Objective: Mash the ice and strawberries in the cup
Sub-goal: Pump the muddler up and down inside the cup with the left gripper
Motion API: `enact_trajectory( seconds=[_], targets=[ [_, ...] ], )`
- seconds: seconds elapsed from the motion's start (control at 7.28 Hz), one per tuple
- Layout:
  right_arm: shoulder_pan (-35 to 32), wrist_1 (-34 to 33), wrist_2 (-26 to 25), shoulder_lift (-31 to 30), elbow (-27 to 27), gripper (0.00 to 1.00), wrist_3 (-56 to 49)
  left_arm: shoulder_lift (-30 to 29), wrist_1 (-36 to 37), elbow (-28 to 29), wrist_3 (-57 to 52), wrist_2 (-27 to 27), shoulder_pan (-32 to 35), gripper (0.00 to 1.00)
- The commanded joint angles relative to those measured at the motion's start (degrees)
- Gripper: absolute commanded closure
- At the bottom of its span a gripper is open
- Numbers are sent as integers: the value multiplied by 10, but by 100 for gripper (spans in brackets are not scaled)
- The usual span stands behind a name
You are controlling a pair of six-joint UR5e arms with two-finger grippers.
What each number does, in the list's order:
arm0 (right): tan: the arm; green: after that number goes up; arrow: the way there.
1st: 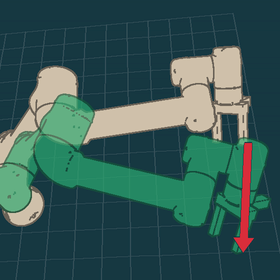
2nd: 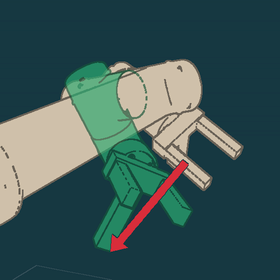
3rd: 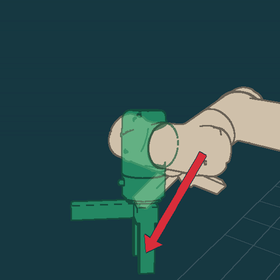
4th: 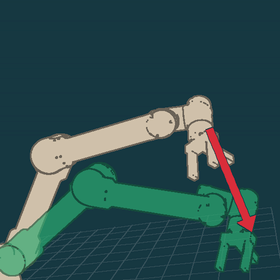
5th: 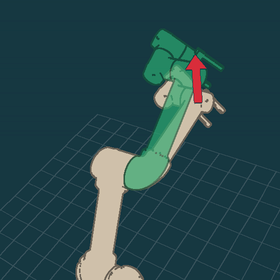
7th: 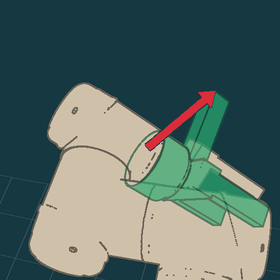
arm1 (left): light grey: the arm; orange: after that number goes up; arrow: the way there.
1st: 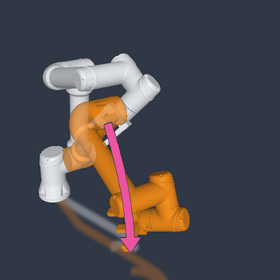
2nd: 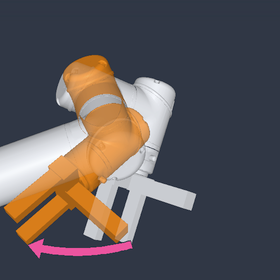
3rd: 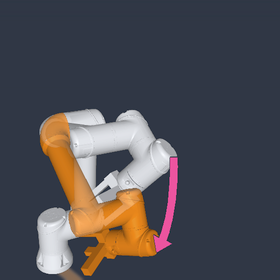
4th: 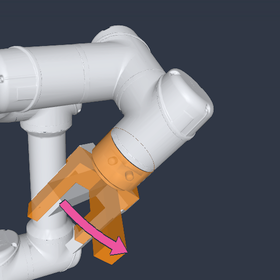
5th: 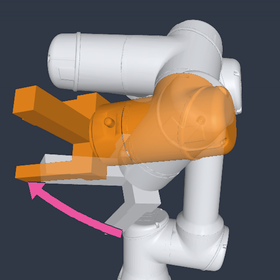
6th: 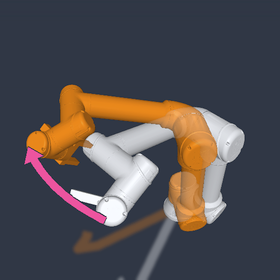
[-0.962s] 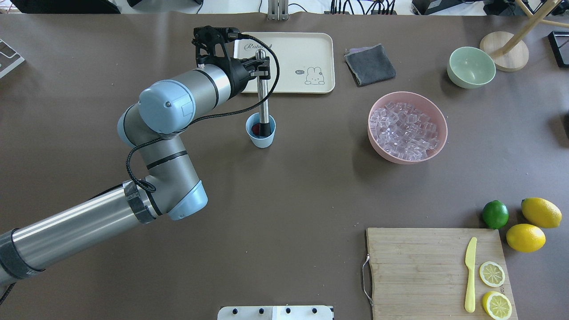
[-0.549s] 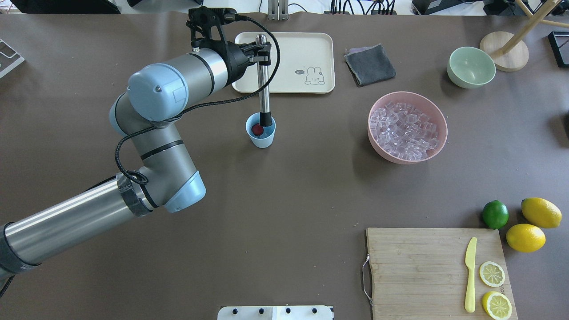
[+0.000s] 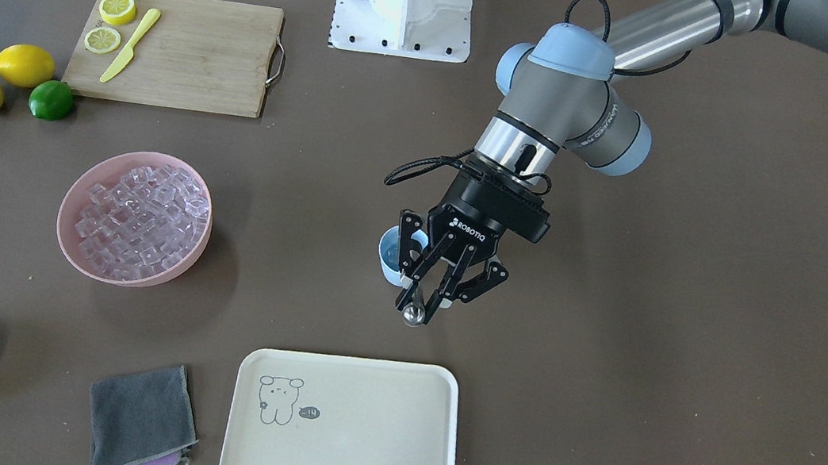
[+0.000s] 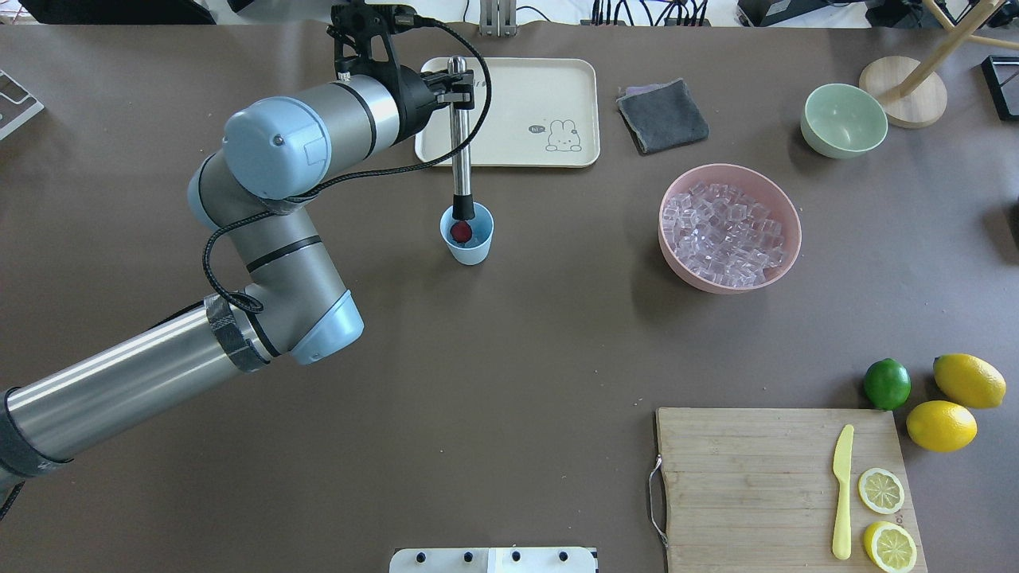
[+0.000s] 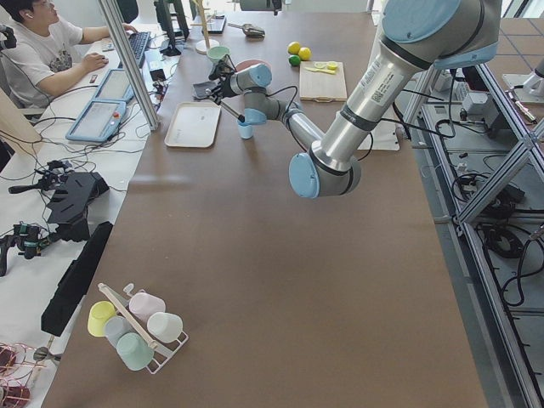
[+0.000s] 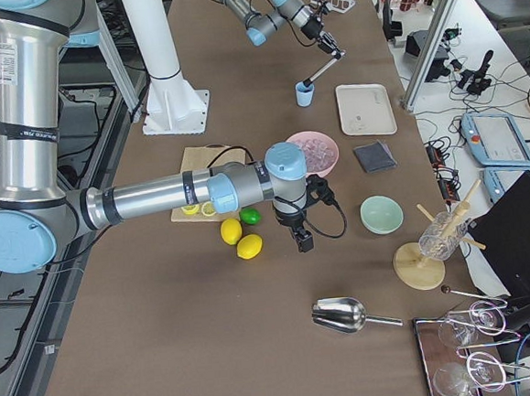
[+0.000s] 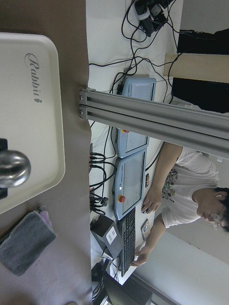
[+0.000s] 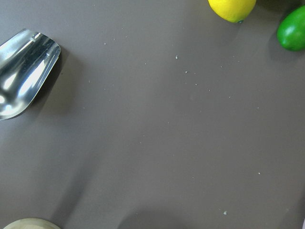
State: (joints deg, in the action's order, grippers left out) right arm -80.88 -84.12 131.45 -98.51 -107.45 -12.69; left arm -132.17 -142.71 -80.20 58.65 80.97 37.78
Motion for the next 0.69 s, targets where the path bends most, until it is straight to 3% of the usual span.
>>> enact_trajectory(
  seconds=[0.0, 0.55],
  targets=[
    [0, 0, 0, 0, -3, 1, 0, 4, -11, 6, 3, -12, -18, 100],
    [-1, -1, -1, -1, -5, 1, 0, 2, -20, 18, 2, -27, -31, 100]
  ],
)
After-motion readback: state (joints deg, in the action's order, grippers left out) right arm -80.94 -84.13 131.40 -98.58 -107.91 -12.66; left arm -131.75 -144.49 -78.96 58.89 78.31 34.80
